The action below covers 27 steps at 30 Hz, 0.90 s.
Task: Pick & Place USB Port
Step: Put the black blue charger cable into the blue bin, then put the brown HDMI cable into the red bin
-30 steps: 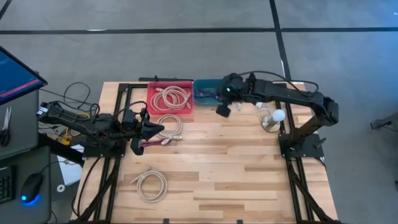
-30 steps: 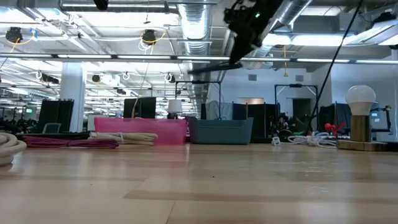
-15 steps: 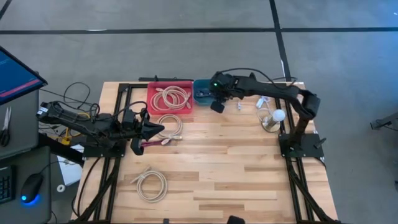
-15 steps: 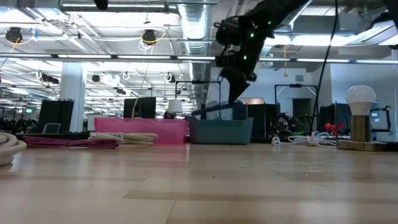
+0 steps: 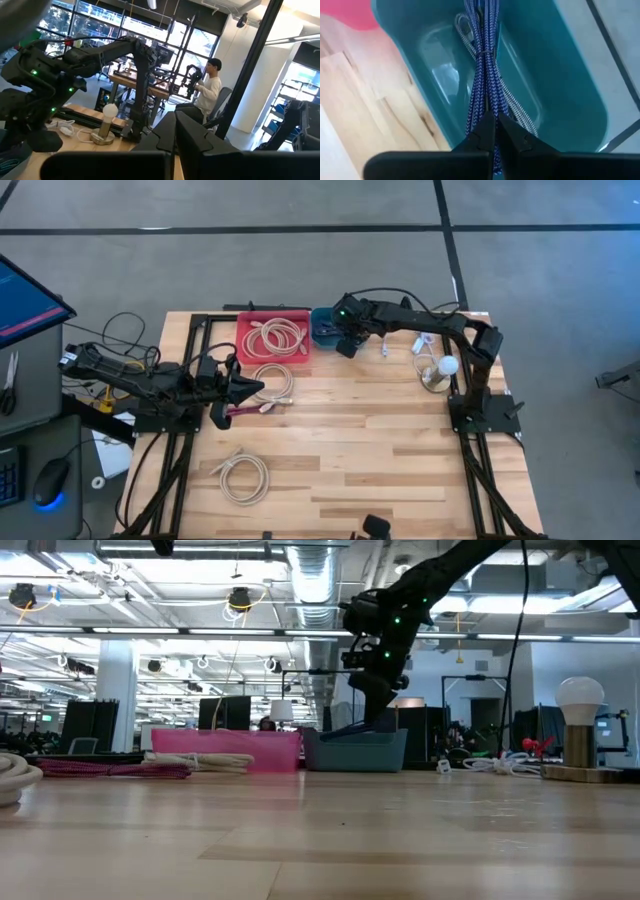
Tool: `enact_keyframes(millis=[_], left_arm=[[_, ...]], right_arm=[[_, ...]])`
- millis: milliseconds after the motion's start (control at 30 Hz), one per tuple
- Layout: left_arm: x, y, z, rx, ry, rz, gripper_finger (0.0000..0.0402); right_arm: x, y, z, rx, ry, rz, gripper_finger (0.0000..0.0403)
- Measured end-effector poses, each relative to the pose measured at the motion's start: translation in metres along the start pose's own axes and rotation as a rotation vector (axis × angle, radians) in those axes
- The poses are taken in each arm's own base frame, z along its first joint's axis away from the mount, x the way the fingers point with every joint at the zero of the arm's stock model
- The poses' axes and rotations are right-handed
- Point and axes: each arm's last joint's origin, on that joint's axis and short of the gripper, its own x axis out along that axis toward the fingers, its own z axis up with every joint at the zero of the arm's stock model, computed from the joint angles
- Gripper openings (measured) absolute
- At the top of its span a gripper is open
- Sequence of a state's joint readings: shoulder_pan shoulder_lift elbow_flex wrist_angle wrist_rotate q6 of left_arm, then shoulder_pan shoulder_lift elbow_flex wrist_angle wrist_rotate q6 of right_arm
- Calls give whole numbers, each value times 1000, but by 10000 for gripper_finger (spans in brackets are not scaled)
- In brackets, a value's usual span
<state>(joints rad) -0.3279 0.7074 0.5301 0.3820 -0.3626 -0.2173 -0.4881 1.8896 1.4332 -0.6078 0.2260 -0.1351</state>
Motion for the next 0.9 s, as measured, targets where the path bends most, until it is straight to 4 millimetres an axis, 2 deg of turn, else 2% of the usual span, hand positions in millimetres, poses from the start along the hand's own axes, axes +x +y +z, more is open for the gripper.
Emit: enact_keyframes(millis=[300, 633, 900], left_arm=[[0, 0, 0, 0, -1, 0, 11], [0, 0, 0, 0, -1, 0, 11], [0, 0, 0, 0, 0, 0, 11]], right_arm=[[0, 0, 0, 0, -10, 66, 3], [0, 1, 0, -3, -4, 68, 53], [-5, 3, -3, -20, 53, 78, 62]])
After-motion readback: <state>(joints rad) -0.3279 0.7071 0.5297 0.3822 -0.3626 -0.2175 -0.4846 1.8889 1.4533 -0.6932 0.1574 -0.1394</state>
